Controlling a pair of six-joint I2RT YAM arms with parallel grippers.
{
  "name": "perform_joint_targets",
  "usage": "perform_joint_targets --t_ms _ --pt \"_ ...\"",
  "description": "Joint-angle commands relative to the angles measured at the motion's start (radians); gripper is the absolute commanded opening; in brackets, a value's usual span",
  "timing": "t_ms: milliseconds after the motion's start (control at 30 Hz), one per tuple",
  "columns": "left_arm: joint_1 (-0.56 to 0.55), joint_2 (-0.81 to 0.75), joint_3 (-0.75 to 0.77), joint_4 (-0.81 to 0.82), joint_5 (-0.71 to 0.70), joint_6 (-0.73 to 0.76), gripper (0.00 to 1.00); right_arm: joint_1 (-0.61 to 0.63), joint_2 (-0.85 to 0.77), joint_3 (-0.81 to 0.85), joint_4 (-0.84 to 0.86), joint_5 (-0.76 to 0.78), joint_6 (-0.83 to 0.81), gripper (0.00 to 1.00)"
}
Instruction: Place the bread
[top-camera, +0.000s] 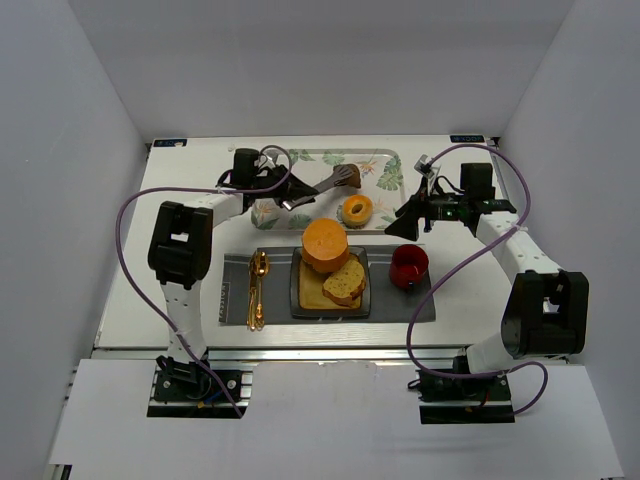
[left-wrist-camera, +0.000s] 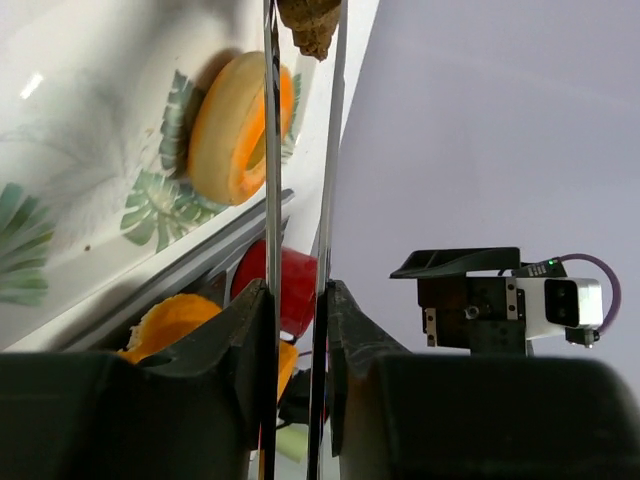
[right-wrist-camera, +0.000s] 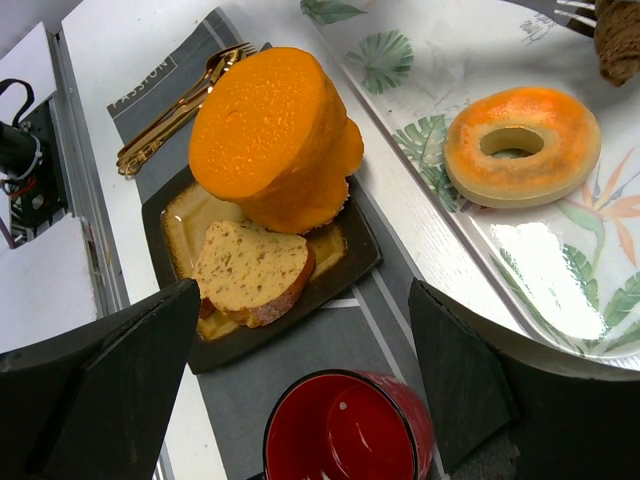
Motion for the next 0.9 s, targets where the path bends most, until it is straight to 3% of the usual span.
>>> perform_joint_targets --t_ms 0,233,300,467,567,667,867 --pt "0.009 -0.088 -0.009 0.099 0.025 -0.029 0.10 -0.006 -0.038 -0.005 0.017 -0.015 -0.005 0.89" --pt "0.069 -0.315 -0.120 0.175 0.043 -0.002 0.01 -0.007 -0.047 -0.008 -0.008 -0.017 -0.029 0.89" --pt "0.089 -0.447 -0.174 0.135 0.043 0.082 0.00 -0.007 -0.045 -0.007 -0.012 -0.018 -0.034 0.89" --pt "0.133 -0.842 -0.493 0.055 0.066 0.178 0.00 -0.007 -0.039 -0.005 -0.025 -0.026 -0.043 0.90" --pt "0.151 -1.004 -0.634 -0.119 0.095 0.306 0.00 -0.007 -0.024 0.007 -0.049 -0.032 -0.059 0.89" --pt "0.155 -1.197 -0.711 -0.392 0.084 0.458 0.00 -0.007 -0.005 0.039 -0.097 -0.038 -0.086 0.89" --pt "0.156 -1.571 -0.858 -0.664 0.137 0.498 0.00 -0.007 0.013 0.065 -0.143 -0.044 -0.141 0.89"
